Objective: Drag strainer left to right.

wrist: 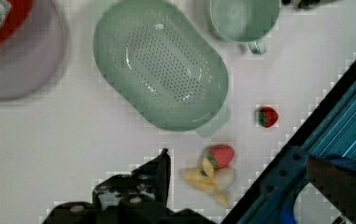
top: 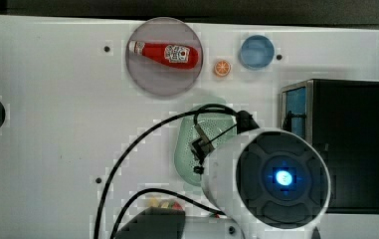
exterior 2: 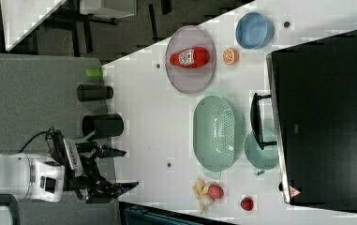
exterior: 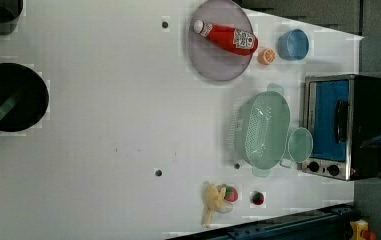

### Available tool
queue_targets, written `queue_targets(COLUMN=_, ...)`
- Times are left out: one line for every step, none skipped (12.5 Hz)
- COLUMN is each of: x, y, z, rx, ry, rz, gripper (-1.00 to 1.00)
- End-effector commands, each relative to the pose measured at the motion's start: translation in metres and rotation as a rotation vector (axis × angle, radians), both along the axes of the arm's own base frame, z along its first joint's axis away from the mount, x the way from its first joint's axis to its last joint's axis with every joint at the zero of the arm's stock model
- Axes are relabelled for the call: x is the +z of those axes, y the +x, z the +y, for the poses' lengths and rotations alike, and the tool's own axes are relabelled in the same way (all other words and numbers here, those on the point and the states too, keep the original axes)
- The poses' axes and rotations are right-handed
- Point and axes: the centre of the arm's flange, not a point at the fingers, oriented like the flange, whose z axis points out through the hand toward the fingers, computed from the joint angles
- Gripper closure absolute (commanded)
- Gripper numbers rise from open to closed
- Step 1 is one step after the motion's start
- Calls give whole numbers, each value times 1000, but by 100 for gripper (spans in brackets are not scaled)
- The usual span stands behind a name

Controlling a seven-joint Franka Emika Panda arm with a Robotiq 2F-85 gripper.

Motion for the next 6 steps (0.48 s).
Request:
queue_targets(x=2, y=1, z=11, rx=76, ry=-3, rz=8, gripper=-100)
queue_targets(x=0, y=2, z=11, rx=76, ry=-4, rz=13, gripper=-100)
queue_targets(x=-2, y=3, z=11, rx=76, ry=-4, rz=18, gripper=-100)
queue_targets(x=-4, y=4, z=11, rx=76, ry=-4, rz=22, gripper=-100)
queue_targets(x=-6, y=5, z=11, rx=76, ry=-4, rz=26, gripper=-100)
queue_targets(x=-7, y=5, z=11, rx=76, ry=-4, rz=30, gripper=-100)
